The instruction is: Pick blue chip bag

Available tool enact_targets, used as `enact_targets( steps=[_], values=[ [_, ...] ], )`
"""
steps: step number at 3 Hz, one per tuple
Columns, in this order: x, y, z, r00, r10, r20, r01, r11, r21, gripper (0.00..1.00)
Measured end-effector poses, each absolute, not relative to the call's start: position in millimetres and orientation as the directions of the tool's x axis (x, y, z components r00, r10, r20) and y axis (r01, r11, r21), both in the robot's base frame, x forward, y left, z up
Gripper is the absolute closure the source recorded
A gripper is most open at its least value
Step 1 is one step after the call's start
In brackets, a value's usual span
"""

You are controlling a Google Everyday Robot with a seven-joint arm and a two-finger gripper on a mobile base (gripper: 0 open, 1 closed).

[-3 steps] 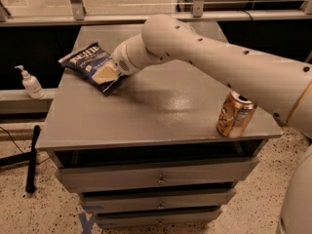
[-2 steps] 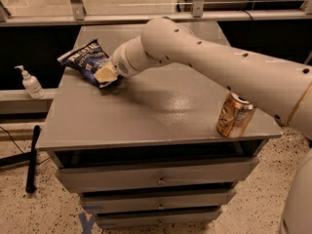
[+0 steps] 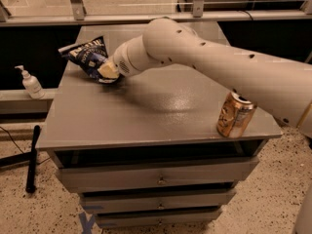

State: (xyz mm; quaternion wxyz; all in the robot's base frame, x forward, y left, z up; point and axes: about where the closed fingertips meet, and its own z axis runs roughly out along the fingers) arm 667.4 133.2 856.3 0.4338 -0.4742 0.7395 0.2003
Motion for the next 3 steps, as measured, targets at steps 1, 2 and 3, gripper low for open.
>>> enact_targets(
  steps=[1, 2, 3],
  values=[
    [681.1, 116.3, 890.0, -0.123, -0.525, -0.842, -0.864, 0.474, -0.170, 1.00],
    [707.8, 91.2, 942.7, -0.041, -0.526, -0.850, -0.844, 0.474, -0.252, 1.00],
    [715.7, 86.8, 973.9, -0.007, -0.504, -0.864, -0.827, 0.488, -0.279, 1.00]
  ],
)
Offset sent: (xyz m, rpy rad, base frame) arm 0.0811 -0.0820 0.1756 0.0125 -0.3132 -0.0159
